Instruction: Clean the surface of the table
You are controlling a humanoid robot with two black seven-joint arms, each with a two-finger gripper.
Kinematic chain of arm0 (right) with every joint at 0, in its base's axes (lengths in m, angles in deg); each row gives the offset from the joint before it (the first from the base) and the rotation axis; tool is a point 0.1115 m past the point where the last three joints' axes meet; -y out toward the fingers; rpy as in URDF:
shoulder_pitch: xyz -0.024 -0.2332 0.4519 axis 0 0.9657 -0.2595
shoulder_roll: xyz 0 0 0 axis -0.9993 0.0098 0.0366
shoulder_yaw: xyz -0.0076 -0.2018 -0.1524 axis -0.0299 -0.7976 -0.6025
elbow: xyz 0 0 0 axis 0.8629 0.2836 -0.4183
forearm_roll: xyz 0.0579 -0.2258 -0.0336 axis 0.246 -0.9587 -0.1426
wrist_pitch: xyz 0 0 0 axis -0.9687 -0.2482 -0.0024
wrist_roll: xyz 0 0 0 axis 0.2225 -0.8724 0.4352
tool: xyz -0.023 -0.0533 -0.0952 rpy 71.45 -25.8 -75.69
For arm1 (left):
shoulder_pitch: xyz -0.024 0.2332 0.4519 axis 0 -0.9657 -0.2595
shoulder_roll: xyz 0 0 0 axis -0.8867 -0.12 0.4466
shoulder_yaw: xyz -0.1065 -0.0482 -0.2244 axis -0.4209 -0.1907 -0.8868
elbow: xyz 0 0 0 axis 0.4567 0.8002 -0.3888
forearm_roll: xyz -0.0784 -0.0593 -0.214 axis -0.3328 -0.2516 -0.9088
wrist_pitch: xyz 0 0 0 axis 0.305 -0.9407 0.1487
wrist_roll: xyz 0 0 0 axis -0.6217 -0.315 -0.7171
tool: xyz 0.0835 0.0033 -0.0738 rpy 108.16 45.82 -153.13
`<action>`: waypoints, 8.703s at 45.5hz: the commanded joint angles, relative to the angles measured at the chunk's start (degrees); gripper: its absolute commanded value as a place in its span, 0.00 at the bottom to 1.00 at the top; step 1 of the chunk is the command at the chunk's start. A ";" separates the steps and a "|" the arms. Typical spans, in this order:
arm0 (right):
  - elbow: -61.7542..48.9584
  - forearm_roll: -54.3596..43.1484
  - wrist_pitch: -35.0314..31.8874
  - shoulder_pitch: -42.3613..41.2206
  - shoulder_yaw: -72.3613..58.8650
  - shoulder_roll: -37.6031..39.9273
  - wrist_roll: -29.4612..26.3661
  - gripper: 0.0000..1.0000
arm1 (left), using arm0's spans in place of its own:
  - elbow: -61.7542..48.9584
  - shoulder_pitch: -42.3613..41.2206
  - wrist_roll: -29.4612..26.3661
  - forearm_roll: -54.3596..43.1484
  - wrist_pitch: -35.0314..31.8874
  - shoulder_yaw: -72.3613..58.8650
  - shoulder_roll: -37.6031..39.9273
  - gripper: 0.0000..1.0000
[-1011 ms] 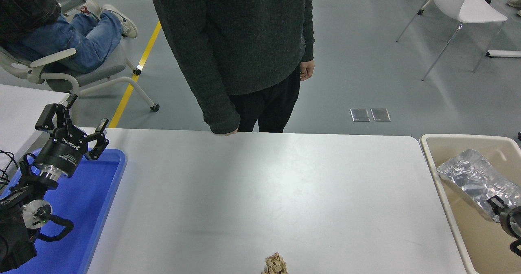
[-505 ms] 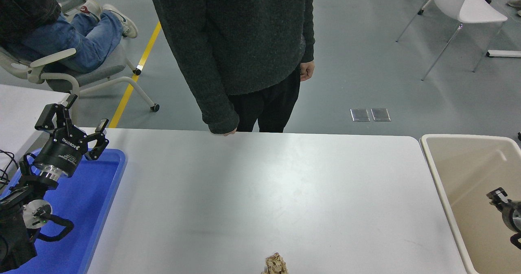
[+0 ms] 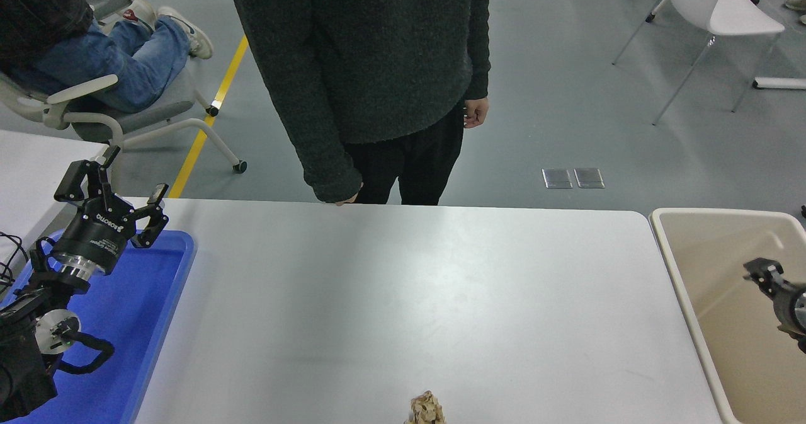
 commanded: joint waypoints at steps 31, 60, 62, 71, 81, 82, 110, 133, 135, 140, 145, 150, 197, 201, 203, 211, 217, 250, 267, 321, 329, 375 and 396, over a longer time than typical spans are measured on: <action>26.39 0.33 7.34 12.96 47.16 -9.60 8.27 1.00 | -0.04 0.00 0.00 0.00 0.09 0.00 0.00 1.00; 24.19 0.16 11.73 13.57 53.66 -23.85 18.03 1.00 | -0.04 0.00 0.00 0.00 0.09 0.00 0.00 1.00; 24.37 0.16 11.65 13.92 53.93 -23.94 18.39 1.00 | -0.04 0.00 0.00 0.00 0.09 0.00 0.00 1.00; 24.37 -1.25 11.30 14.54 53.05 -23.85 21.38 1.00 | -0.04 0.00 0.00 0.00 0.09 0.00 0.00 1.00; 23.75 -11.61 11.38 15.68 52.09 -24.03 25.77 1.00 | -0.04 0.00 0.00 0.00 0.09 0.00 0.00 1.00; 23.58 -12.84 11.47 15.77 52.00 -24.03 26.38 1.00 | 0.04 0.00 0.00 0.00 0.09 0.00 0.00 1.00; 22.61 -19.79 12.09 17.18 49.01 -24.64 29.20 1.00 | -0.04 0.00 0.00 0.00 0.09 0.00 0.00 1.00; 22.96 -19.53 11.56 16.83 47.17 -22.36 28.76 1.00 | -0.04 0.00 0.00 0.00 0.09 0.00 0.00 1.00; 23.22 -19.62 11.47 16.56 45.07 -21.04 28.67 1.00 | -0.04 0.00 0.00 0.00 0.09 0.00 0.00 1.00; 24.89 -19.71 11.38 15.95 38.12 -16.30 28.67 1.00 | -0.04 0.00 0.00 0.00 0.09 0.00 0.00 1.00; 28.58 -19.79 11.38 15.24 31.53 -11.03 28.67 1.00 | -0.04 0.00 0.00 0.00 0.09 0.00 0.00 1.00; 34.20 -20.76 11.38 14.10 25.11 -4.44 28.76 1.00 | -0.04 0.00 0.00 0.00 0.09 0.00 0.00 1.00; 73.65 -59.26 -6.72 7.95 12.45 35.65 24.37 1.00 | -0.04 0.00 0.00 0.00 0.09 0.00 0.00 1.00; 73.65 -58.82 -6.81 7.95 12.45 34.25 24.01 1.00 | -0.04 0.00 0.00 0.00 0.09 0.00 0.00 1.00; 73.65 -58.55 -6.90 7.95 12.45 33.28 23.49 1.00 | -0.04 0.00 0.00 0.00 0.09 0.00 0.00 1.00; 73.65 -52.94 -7.07 8.21 9.37 29.50 16.38 0.99 | -0.04 0.00 0.00 0.00 0.09 0.00 0.00 1.00; 73.65 -47.57 -7.07 9.00 9.11 26.60 11.19 0.98 | -0.04 0.00 0.00 0.00 0.09 0.00 0.00 1.00; 71.39 -46.69 -4.18 20.25 5.94 8.76 5.82 0.94 | -0.04 0.00 0.00 0.00 0.09 0.00 0.00 1.00; 66.29 -46.86 -2.24 20.95 6.12 1.11 4.94 0.94 | -0.04 0.00 0.00 0.00 0.09 0.00 0.00 1.00; 52.67 -47.22 -2.15 21.57 5.94 -16.90 4.06 0.94 | -0.04 0.00 0.00 0.00 0.09 0.00 0.00 1.00; 51.17 -48.45 -2.15 21.31 5.94 -18.49 4.15 0.93 | -0.04 0.00 0.00 0.00 0.09 0.00 0.00 1.00; 49.59 -51.43 -3.38 20.95 4.62 -20.16 4.06 0.35 | -0.04 0.00 0.00 0.00 0.09 0.00 0.00 1.00; 50.29 -50.73 -8.22 20.87 5.06 -17.88 4.06 0.00 | -0.04 0.00 0.00 0.00 0.09 0.00 0.00 1.00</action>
